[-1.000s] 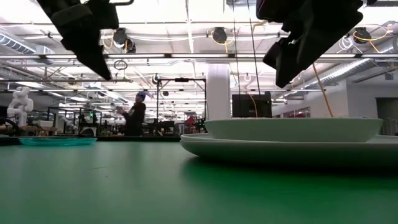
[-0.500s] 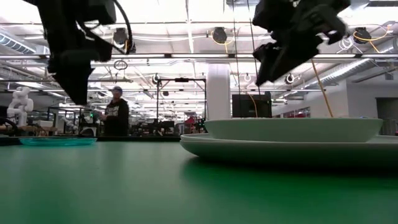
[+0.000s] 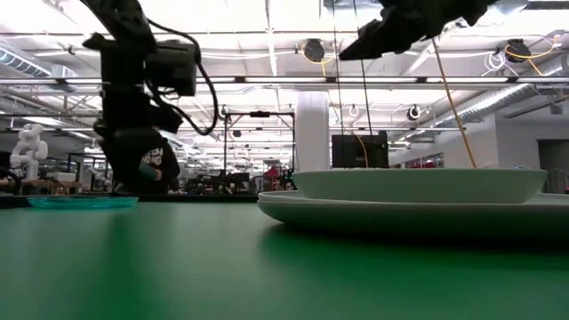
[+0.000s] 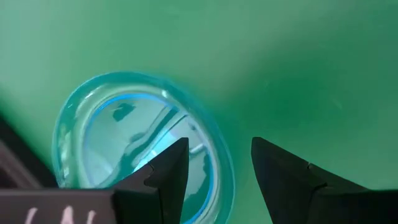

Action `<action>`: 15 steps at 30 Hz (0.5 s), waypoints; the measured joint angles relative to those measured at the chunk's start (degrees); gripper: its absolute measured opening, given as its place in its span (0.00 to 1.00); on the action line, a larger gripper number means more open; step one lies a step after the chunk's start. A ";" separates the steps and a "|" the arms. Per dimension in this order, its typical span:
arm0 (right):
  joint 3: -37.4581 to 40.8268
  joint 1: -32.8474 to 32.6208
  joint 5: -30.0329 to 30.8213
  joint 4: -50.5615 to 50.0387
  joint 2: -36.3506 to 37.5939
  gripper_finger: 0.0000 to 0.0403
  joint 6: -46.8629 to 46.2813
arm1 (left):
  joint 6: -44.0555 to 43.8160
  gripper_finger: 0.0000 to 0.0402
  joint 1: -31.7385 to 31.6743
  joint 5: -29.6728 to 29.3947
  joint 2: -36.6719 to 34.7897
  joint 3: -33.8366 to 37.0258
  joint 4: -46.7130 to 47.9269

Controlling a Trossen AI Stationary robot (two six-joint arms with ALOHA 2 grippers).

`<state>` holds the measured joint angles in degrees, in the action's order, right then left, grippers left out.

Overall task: Stack plastic plates
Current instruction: Stack the left blue plate on top of the pink plate

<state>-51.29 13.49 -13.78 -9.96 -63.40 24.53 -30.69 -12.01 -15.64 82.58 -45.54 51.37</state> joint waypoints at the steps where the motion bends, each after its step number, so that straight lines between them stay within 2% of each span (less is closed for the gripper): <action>1: 0.00 0.63 -1.53 0.44 0.25 0.49 0.16 | 0.64 0.45 -0.72 0.79 0.07 0.30 -0.89; 4: 0.00 2.37 -5.71 1.58 0.25 0.49 0.20 | 1.67 0.45 -2.65 2.77 -0.08 1.59 -2.10; 7: 0.00 3.19 -7.35 0.71 -0.25 0.49 -0.07 | 1.72 0.45 -4.51 3.12 -0.04 3.56 -2.04; 15: 0.02 3.85 -7.37 -0.18 -0.96 0.49 -0.74 | 1.65 0.45 -6.36 3.63 -0.04 6.13 -5.36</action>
<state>-51.27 17.34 -21.15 -10.14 -64.36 23.79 -29.05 -18.37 -12.01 82.54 -39.42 46.01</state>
